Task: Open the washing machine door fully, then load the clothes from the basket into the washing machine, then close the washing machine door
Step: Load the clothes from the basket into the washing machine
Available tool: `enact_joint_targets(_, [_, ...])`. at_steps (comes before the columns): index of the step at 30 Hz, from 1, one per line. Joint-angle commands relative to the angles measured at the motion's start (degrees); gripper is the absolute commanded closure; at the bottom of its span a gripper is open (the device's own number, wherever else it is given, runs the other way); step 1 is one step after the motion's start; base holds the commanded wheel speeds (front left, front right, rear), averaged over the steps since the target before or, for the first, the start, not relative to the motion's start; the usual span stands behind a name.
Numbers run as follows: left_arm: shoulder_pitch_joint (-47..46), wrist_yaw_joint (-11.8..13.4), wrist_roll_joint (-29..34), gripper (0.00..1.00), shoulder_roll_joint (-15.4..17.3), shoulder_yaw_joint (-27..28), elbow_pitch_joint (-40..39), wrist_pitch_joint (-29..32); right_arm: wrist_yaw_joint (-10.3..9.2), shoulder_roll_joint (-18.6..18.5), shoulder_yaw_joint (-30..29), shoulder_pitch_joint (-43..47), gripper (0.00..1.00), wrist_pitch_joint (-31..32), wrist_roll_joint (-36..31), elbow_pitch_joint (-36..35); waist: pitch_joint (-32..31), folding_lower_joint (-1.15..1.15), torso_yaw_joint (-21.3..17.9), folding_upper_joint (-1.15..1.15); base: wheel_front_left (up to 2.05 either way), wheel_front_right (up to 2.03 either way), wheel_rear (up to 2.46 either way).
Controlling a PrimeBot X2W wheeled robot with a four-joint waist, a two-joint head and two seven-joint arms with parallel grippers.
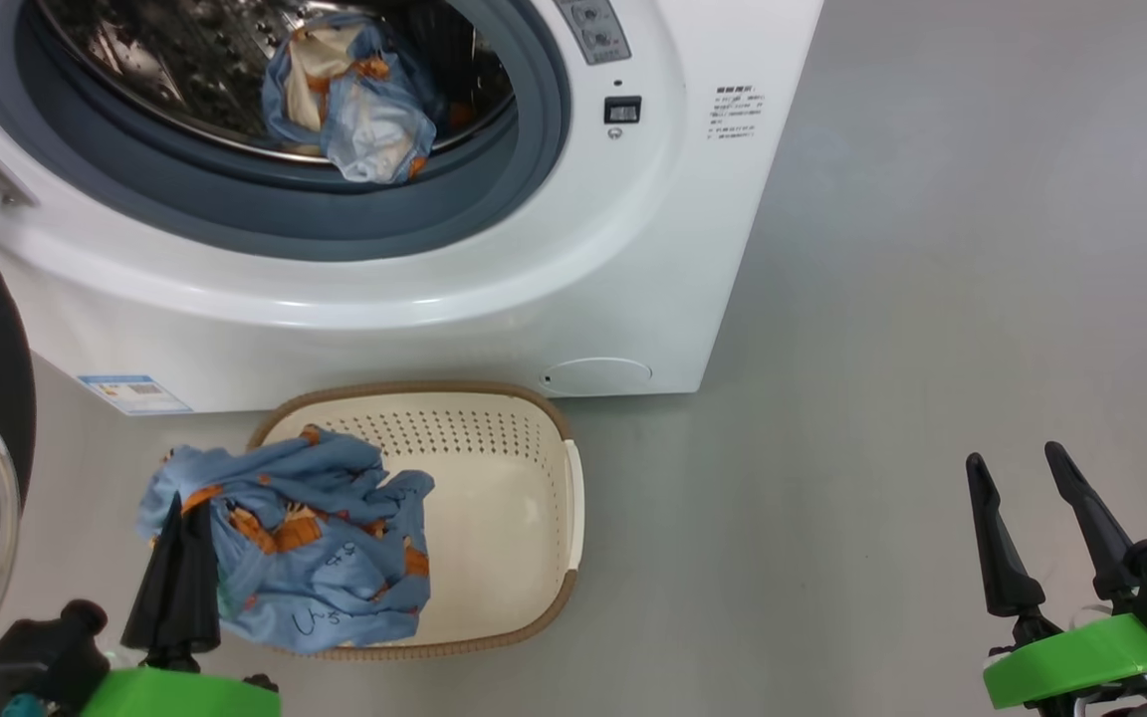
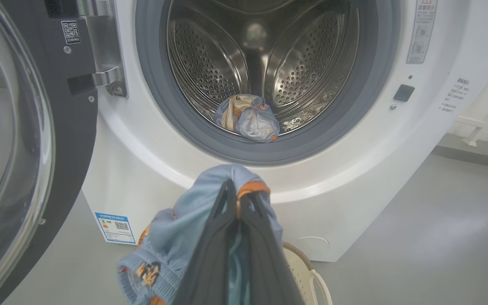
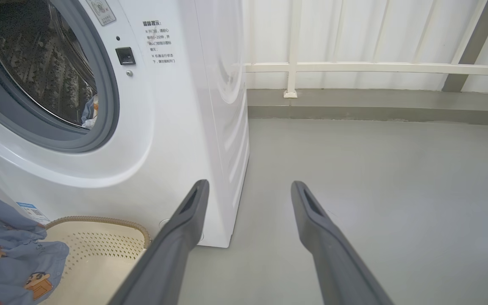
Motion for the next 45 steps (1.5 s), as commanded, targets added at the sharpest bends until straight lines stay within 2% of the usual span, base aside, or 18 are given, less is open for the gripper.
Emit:
enact_joint_targets(1, [-2.27, -0.13, -0.79, 1.00, 1.18, 1.57, -1.83, -0.38, 0.07, -0.56, 1.27, -0.56, 0.00, -0.28, 0.65, -1.56, 1.05, 0.00, -0.16, 0.00, 0.00, 0.00, 0.00])
enact_joint_targets(11, [-12.15, -0.13, -0.17, 1.00, 3.72, 0.26, -2.25, -0.38, 0.07, 0.41, 1.88, -3.94, 0.00, -0.28, 0.26, -1.93, 5.88, 0.00, -1.47, 0.00, 0.00, 0.00, 0.00])
enact_joint_targets(22, [-30.85, -0.13, 0.77, 1.00, 8.17, 0.55, 0.68, -0.38, 0.07, 1.81, 2.94, -7.19, 0.00, -0.28, 0.28, -1.76, 9.93, 0.00, -4.91, 0.00, 0.00, 0.00, 0.00])
enact_joint_targets(30, [-41.87, -0.13, -0.16, 1.00, 11.01, -2.43, 11.18, -0.38, 0.07, 3.07, 3.46, -8.81, 0.00, -0.28, 0.47, -1.77, 12.76, 0.00, -8.66, 0.00, 0.00, 0.00, 0.00])
enact_joint_targets(35, [-47.83, -0.13, -0.33, 1.00, 12.32, -2.01, 20.99, -0.38, 0.07, 4.04, 4.33, -10.00, 0.00, -0.28, 0.67, -1.81, 14.32, 0.00, -11.36, 0.00, 0.00, 0.00, 0.00])
enact_joint_targets(36, [-47.83, -0.13, -0.33, 1.00, 12.32, -2.01, 20.99, -0.38, 0.07, 4.04, 4.33, -10.00, 0.00, -0.28, 0.67, -1.81, 14.32, 0.00, -11.36, 0.00, 0.00, 0.00, 0.00])
enact_joint_targets(37, [-50.00, -0.13, -0.34, 1.00, 12.91, -2.13, 24.50, -0.38, 0.07, 4.37, 4.67, -10.39, 0.00, -0.28, 0.78, -1.80, 14.88, 0.00, -12.37, 0.00, 0.00, 0.00, 0.00])
enact_joint_targets(38, [-50.00, -0.13, -0.34, 1.00, 12.91, -2.13, 24.50, -0.38, 0.07, 4.37, 4.67, -10.39, 0.00, -0.28, 0.78, -1.80, 14.88, 0.00, -12.37, 0.00, 0.00, 0.00, 0.00])
enact_joint_targets(45, [-57.97, -0.13, 0.81, 1.00, 14.54, -1.68, 37.23, -0.38, 0.07, 5.16, 5.23, -11.35, 0.00, -0.28, 1.07, -1.73, 17.12, 0.00, -14.88, 0.00, 0.00, 0.00, 0.00])
